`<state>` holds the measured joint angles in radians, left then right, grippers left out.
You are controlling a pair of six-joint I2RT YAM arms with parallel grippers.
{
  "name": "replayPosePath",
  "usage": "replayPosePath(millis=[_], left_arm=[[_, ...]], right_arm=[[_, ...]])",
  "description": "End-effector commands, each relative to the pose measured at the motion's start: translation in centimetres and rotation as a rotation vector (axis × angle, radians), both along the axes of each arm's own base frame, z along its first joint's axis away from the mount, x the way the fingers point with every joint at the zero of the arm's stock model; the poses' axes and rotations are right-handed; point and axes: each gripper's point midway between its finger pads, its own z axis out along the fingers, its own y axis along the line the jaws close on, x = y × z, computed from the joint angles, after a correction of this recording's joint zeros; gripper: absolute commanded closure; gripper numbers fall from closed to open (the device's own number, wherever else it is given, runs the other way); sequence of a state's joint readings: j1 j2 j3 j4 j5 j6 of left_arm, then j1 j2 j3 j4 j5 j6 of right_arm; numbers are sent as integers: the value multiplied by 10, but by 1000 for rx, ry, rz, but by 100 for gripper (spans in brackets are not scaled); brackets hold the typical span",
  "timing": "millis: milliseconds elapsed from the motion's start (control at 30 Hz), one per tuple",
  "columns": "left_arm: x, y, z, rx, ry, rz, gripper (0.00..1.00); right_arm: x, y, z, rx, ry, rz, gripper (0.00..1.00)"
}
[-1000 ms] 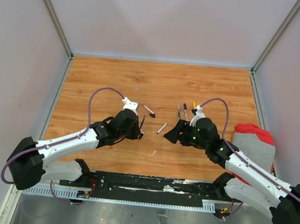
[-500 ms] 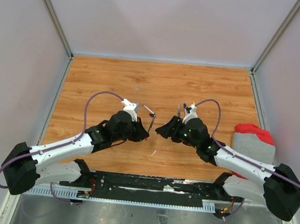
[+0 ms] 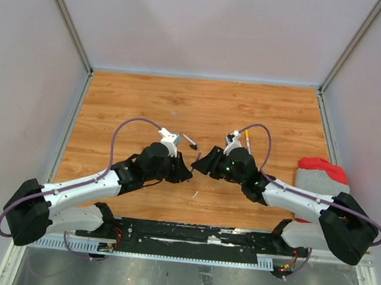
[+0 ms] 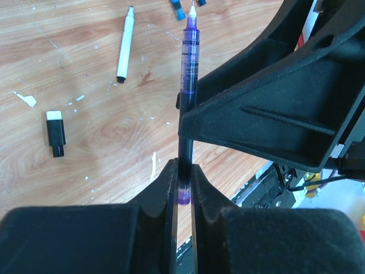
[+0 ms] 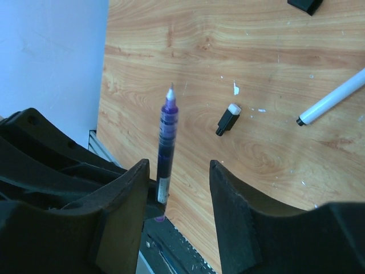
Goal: Insert the pens into the pen caps
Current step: Pick up the pen from the center of the board.
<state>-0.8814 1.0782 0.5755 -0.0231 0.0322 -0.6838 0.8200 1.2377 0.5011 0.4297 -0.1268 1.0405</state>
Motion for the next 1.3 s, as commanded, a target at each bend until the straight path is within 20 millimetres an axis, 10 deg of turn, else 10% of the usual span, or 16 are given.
replayPosePath(millis=[0, 133, 433, 800, 1000, 1267], left_arm=[[-8, -9, 2, -17, -21, -67, 100], [-9, -8, 2, -11, -33, -75, 98], [-4, -1, -3, 21, -39, -39, 60], [-4, -4, -9, 31, -32, -49, 70], [-3, -2, -4, 34, -42, -45, 86], [8, 22, 9, 172, -100, 6, 100]], right_arm=[[7, 16, 26, 64, -47, 18, 56], [5, 23, 25, 73, -34, 45, 74], [-10, 39, 35, 126, -6, 121, 99], [-16, 45, 46, 164, 1, 136, 99], [-12, 46, 47, 149, -25, 133, 91], [7, 20, 58, -42, -235, 79, 44]])
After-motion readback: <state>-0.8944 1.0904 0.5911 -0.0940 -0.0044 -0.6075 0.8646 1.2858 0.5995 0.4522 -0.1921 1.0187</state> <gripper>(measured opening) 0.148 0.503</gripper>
